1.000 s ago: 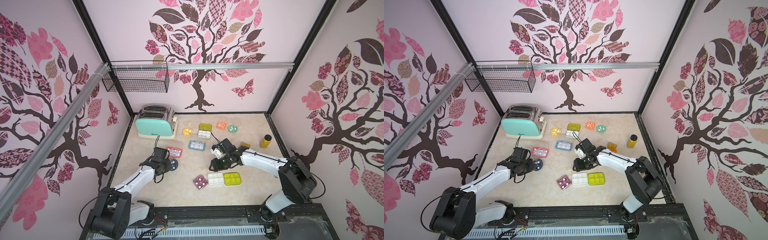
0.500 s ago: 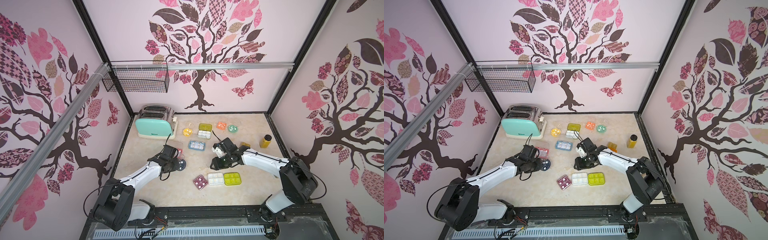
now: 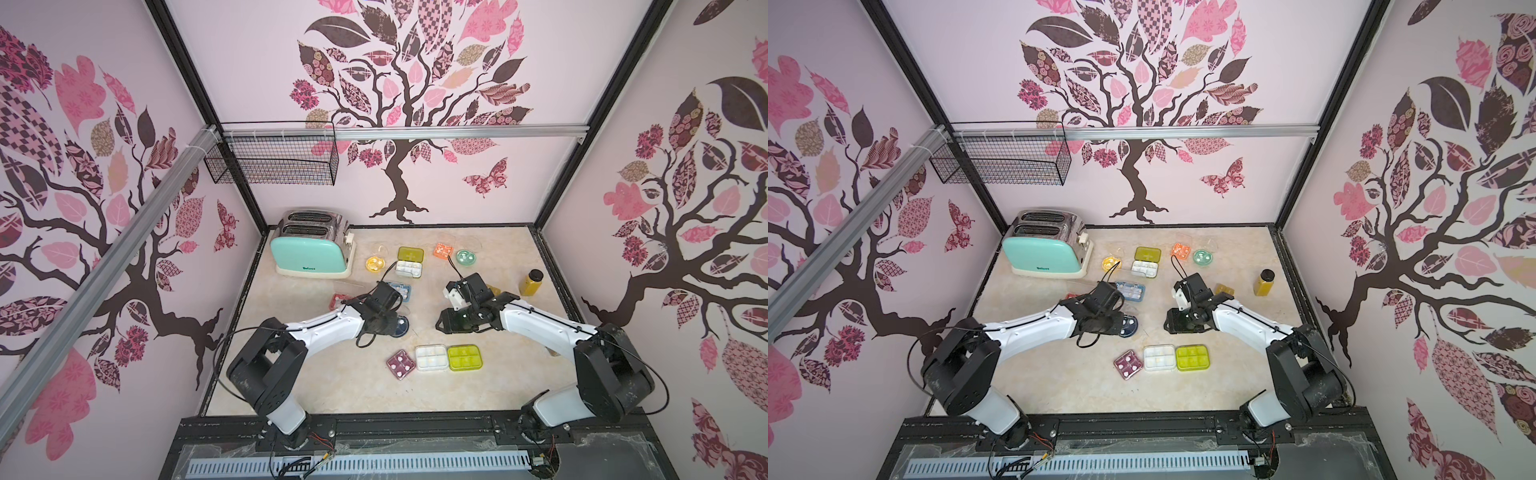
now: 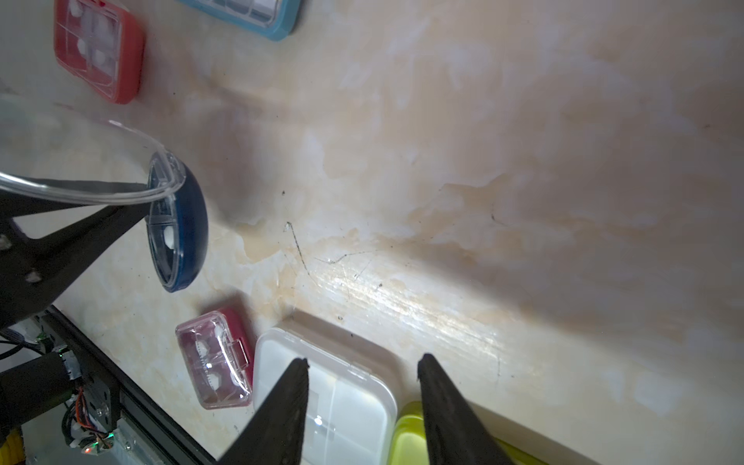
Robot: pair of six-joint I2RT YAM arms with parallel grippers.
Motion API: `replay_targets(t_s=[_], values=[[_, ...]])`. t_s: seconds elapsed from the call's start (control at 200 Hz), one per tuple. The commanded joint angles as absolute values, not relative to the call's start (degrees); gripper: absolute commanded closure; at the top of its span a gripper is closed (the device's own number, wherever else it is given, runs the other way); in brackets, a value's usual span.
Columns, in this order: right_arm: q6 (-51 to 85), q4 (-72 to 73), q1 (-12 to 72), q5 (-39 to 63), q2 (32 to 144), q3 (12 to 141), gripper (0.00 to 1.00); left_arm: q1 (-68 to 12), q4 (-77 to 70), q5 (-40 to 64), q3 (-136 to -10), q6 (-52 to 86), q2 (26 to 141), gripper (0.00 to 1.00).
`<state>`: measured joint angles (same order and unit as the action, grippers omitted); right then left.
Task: Close pillboxes
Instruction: Place the pillbox at the center of the board.
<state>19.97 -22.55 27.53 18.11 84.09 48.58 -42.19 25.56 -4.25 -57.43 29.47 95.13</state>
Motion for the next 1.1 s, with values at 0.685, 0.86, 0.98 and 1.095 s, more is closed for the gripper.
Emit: replay_targets(t_s=[0.685,0.86,0.98,1.095], values=[[25.5,-16.3,22.9,22.7,79.9,45.3,0.36,-44.5,25.9,-3.0,-62.7,28.9,102.0,0.92],[29.8,-12.4,23.1,26.5,80.8,45.9,0.31,-44.5,24.9,-2.8,-62.0,29.1,102.3,0.91],[31.8,-10.4,23.5,28.2,82.1,46.5,0.32,-44.5,24.4,-2.7,-61.6,29.4,101.5,0.87],[32.8,-9.2,23.6,29.2,84.0,47.4,0.33,-44.5,24.0,-2.9,-61.4,29.4,101.1,0.85]])
